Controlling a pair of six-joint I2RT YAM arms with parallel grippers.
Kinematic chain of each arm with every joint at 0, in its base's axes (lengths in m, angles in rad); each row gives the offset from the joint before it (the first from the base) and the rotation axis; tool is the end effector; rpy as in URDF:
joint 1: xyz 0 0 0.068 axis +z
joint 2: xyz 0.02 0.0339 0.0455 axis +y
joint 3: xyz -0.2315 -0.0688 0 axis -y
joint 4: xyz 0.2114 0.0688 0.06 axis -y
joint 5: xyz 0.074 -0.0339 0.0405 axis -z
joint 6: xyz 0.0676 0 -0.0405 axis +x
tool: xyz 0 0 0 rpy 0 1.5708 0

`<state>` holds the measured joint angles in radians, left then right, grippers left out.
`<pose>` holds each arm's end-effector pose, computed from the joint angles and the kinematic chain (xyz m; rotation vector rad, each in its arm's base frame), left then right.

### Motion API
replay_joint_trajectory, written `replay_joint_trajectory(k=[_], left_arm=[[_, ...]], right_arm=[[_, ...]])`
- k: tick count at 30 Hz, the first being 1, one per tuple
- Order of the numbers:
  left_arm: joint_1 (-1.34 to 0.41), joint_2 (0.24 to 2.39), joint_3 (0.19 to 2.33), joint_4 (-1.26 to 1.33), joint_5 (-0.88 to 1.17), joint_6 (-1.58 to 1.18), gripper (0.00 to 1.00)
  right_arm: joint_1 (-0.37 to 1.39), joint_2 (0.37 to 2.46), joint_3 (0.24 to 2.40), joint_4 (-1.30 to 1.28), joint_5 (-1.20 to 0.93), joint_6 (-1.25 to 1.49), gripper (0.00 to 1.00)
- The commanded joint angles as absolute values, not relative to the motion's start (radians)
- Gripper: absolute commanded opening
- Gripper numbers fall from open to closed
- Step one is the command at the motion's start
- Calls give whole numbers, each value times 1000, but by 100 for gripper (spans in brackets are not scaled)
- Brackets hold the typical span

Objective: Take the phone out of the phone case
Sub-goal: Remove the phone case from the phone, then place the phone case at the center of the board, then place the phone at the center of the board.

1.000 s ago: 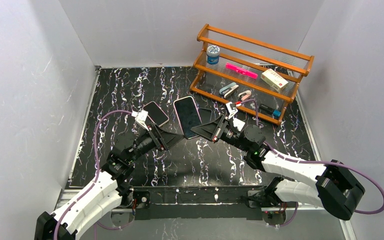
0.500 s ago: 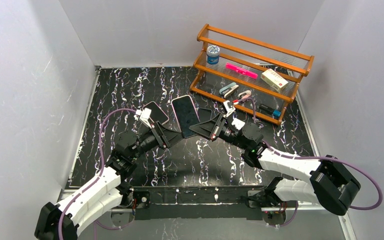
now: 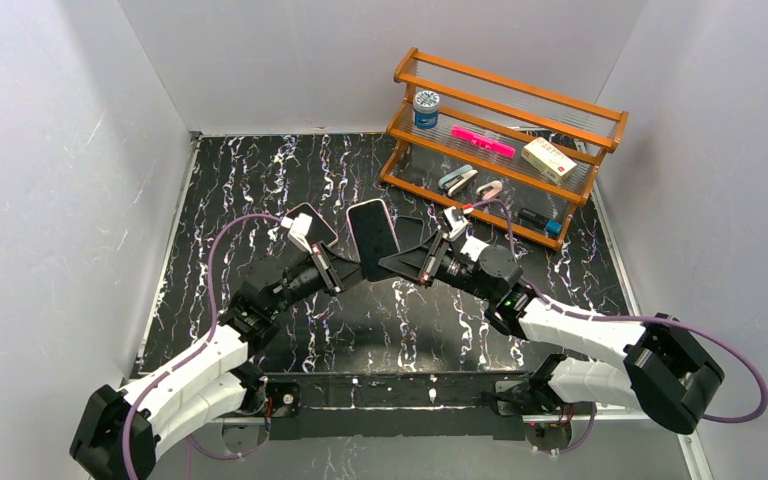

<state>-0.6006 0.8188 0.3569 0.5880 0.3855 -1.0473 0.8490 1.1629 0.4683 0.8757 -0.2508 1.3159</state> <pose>0.1617 -0.1416 0.2593 -0.0090 1.6757 -1.5793 0.1633 0.2109 0.2619 0.1429 1.7107 1.8988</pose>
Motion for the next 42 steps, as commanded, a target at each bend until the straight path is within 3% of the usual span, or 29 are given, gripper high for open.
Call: replay_joint_trajectory(k=[1, 10, 18, 24, 31, 42], left_arm=[[-591, 815, 412, 380, 196, -921, 0], [-588, 881, 495, 45, -45, -803, 0], [-584, 945, 492, -62, -104, -808, 0], [-584, 953, 499, -111, -15, -780, 0], [-613, 986, 422, -126, 130, -802, 0], [-745, 964, 305, -90, 21, -927, 0]], right_arm=[[865, 1038, 478, 847, -277, 1257, 1], [850, 897, 470, 606, -199, 1173, 1], [830, 786, 457, 436, -146, 1127, 1], [830, 725, 390, 289, -76, 1110, 1], [830, 724, 227, 316, -85, 1173, 1], [884, 998, 113, 593, -134, 1265, 1]])
